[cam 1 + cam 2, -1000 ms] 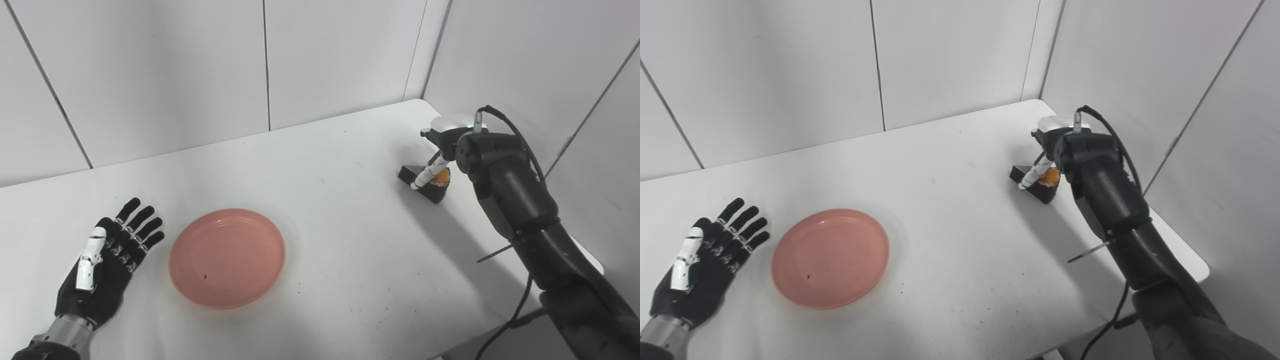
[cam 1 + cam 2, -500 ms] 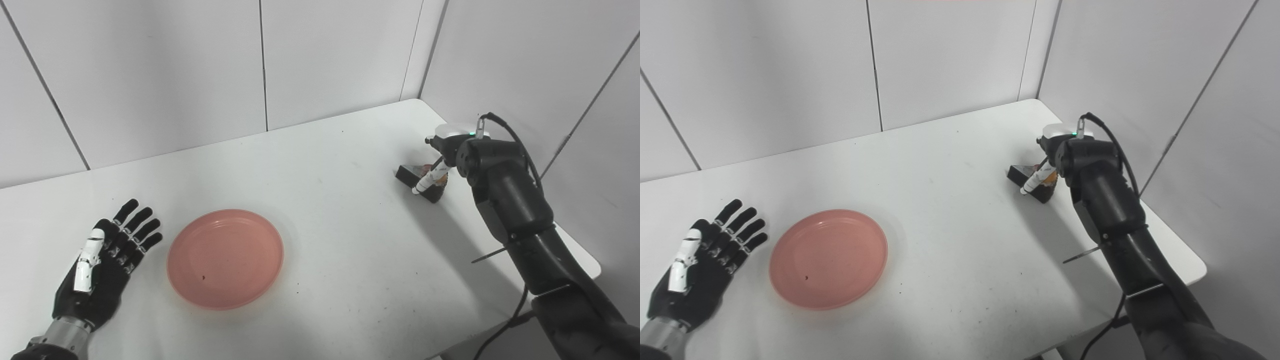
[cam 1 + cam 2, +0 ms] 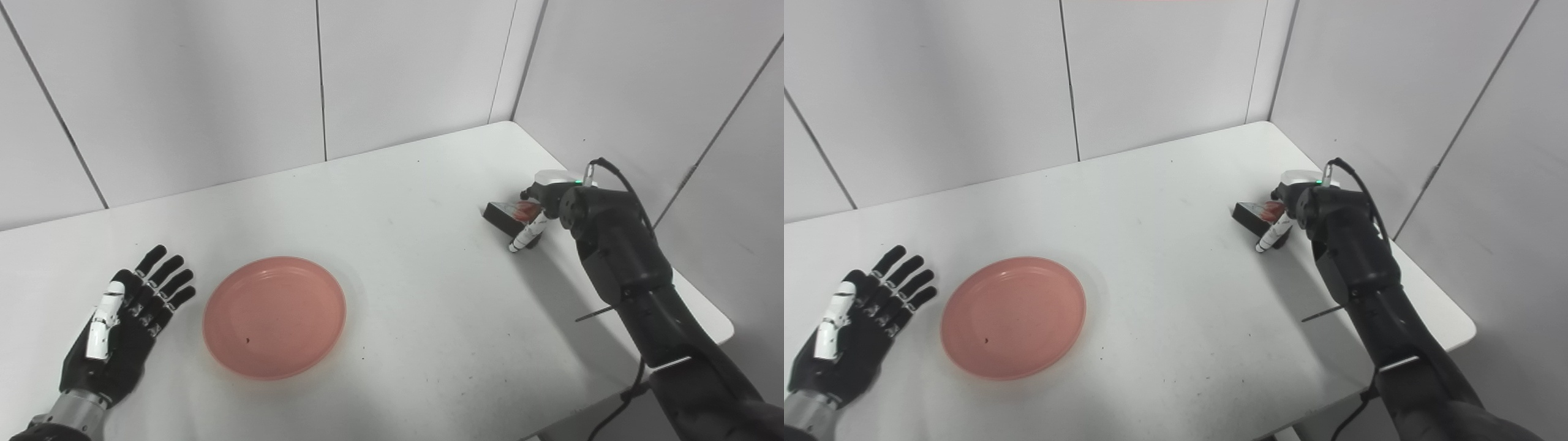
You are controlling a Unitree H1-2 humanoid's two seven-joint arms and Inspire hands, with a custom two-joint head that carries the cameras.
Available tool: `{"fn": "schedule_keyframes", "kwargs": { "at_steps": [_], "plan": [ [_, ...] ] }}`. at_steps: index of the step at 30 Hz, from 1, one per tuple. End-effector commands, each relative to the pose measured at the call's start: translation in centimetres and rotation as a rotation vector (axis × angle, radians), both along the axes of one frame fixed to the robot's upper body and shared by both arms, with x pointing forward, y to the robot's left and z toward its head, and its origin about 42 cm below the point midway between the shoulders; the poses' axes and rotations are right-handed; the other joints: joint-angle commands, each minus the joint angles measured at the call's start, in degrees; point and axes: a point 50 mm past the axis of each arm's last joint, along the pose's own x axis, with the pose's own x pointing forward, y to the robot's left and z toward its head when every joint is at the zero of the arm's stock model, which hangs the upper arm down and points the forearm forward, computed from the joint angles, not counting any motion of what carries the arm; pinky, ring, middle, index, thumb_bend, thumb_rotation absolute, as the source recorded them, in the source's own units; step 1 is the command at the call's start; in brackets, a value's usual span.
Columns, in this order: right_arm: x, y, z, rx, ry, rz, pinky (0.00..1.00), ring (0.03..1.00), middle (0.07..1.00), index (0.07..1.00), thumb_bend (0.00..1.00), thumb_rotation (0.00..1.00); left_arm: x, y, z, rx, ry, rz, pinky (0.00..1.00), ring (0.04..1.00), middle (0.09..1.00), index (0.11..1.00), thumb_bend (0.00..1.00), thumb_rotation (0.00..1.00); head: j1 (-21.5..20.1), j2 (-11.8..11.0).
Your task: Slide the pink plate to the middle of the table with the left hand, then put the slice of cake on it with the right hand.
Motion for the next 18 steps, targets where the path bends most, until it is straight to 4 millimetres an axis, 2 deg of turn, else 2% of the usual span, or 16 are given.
{"fn": "schedule_keyframes", "kwargs": {
  "at_steps": [1, 5, 6, 7, 8, 9, 10, 12, 18],
  "plan": [
    [0.4, -0.8, 2.4, -0.037, -0.076, -0.008, 0.77, 0.902, 0.936, 0.882, 0.94, 0.34, -1.5, 1.2, -3.4, 0.051, 0.156, 0.021, 0.89, 0.895, 0.915, 0.914, 0.47, 0.92, 0.1, 0.0],
    [0.6, -1.4, 2.0, -0.010, -0.106, -0.018, 0.74, 0.830, 0.865, 0.860, 0.90, 0.27, -1.6, 1.1, -3.0, 0.049, 0.153, 0.018, 0.86, 0.878, 0.901, 0.898, 0.48, 0.90, 0.1, 0.2],
    [0.7, -1.6, 1.9, -0.006, -0.114, -0.018, 0.69, 0.752, 0.792, 0.828, 0.86, 0.22, -1.6, 1.1, -2.9, 0.047, 0.153, 0.018, 0.88, 0.884, 0.906, 0.902, 0.47, 0.91, 0.1, 0.2],
    [0.7, -1.9, 1.7, -0.008, -0.126, -0.014, 0.68, 0.725, 0.767, 0.817, 0.85, 0.20, -1.6, 1.1, -2.9, 0.046, 0.153, 0.017, 0.88, 0.886, 0.908, 0.904, 0.47, 0.91, 0.1, 0.2],
    [0.8, -2.1, 1.5, -0.005, -0.148, -0.011, 0.53, 0.580, 0.627, 0.749, 0.71, 0.10, -1.7, 1.0, -2.9, 0.045, 0.152, 0.016, 0.89, 0.892, 0.912, 0.909, 0.46, 0.92, 0.1, 0.2],
    [0.8, -2.3, 1.4, 0.001, -0.173, -0.007, 0.44, 0.500, 0.517, 0.643, 0.60, 0.04, -1.7, 1.0, -2.9, 0.046, 0.150, 0.014, 0.89, 0.894, 0.914, 0.912, 0.46, 0.93, 0.1, 0.2],
    [0.9, -2.5, 1.4, 0.005, -0.197, -0.003, 0.42, 0.479, 0.485, 0.608, 0.57, 0.02, -1.6, 1.1, -2.9, 0.047, 0.149, 0.013, 0.89, 0.895, 0.915, 0.912, 0.46, 0.94, 0.2, 0.3],
    [0.9, -2.5, 1.3, 0.014, -0.253, 0.010, 0.38, 0.451, 0.444, 0.559, 0.53, 0.01, -1.6, 1.1, -2.9, 0.049, 0.149, 0.013, 0.89, 0.898, 0.918, 0.915, 0.46, 0.94, 0.2, 0.3],
    [1.0, -2.0, 1.6, 0.039, -0.367, 0.020, 0.38, 0.457, 0.461, 0.528, 0.52, 0.00, -1.6, 1.1, -3.1, 0.050, 0.155, 0.019, 0.88, 0.890, 0.911, 0.909, 0.46, 0.93, 0.4, 0.3]
  ]
}}
